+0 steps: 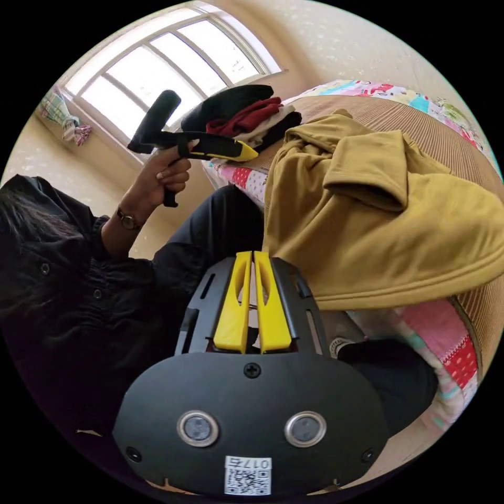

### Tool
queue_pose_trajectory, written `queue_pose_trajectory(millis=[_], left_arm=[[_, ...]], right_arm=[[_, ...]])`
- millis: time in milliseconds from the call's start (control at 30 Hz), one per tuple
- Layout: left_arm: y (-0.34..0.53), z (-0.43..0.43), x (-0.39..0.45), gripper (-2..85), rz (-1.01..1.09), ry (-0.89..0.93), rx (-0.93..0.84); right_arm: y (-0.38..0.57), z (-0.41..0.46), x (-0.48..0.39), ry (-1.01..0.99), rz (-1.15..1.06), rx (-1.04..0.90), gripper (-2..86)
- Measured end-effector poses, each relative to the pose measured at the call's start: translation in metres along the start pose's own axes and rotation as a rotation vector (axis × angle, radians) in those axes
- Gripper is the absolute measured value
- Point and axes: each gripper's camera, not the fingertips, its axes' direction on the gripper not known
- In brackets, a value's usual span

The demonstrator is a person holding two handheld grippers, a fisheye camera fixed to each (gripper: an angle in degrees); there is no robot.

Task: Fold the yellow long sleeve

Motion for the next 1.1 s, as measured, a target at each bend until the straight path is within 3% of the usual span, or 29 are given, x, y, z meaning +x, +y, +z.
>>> queue_pose_trajectory(millis=[100, 167, 300, 400, 467, 500, 600, 700, 767, 867, 933, 1033, 1100], left_arm=[[-0.017, -0.001, -0.013, 10.0, -0.017, 0.072, 0.024], [-0.024, -0.001, -0.011, 10.0, -0.01, 0.1, 0.047], [-0.025, 0.007, 0.002, 10.0, 0.033, 0.149, 0.022], [-0.015, 0.015, 0.005, 9.9, 0.063, 0.15, -0.033], [-0.006, 0.015, -0.001, 9.9, 0.058, 0.134, -0.049], [0.0, 0.011, -0.009, 9.8, 0.042, 0.125, -0.046], [0.016, -0.007, -0.039, 9.8, -0.03, 0.12, 0.0], [0.029, -0.03, -0.07, 9.9, -0.093, 0.155, 0.063], [0.035, -0.046, -0.081, 10.0, -0.104, 0.175, 0.112], [0.044, -0.078, -0.083, 11.0, -0.087, 0.184, 0.225], [0.051, -0.097, -0.077, 11.2, -0.055, 0.197, 0.297], [0.061, -0.119, -0.061, 11.3, 0.015, 0.231, 0.355], [0.068, -0.129, -0.05, 12.0, 0.071, 0.27, 0.361]], right_arm=[[-0.015, -0.05, 0.029, 0.058, 0.033, 0.172, 4.4], [-0.046, -0.083, 0.073, 0.198, 0.109, 0.254, 6.4], [-0.116, -0.094, 0.161, 0.408, 0.256, 0.241, 8.7], [-0.17, -0.053, 0.234, 0.481, 0.342, 0.06, 10.2], [-0.187, 0.011, 0.277, 0.484, 0.431, -0.214, 9.0], [-0.187, 0.023, 0.278, 0.511, 0.443, -0.252, 7.8], [-0.179, 0.036, 0.223, 0.69, 0.347, -0.166, 4.5], [-0.152, -0.002, 0.111, 0.822, 0.194, 0.188, 3.8], [-0.118, -0.036, -0.003, 0.939, -0.015, 0.489, 3.6], [-0.071, -0.07, -0.126, 1.033, -0.287, 0.784, 3.5], [-0.049, -0.092, -0.171, 0.968, -0.433, 0.875, 3.5], [-0.046, -0.122, -0.19, 0.879, -0.416, 0.849, 3.4], [-0.034, -0.149, -0.189, 0.591, -0.398, 0.889, 3.3]])
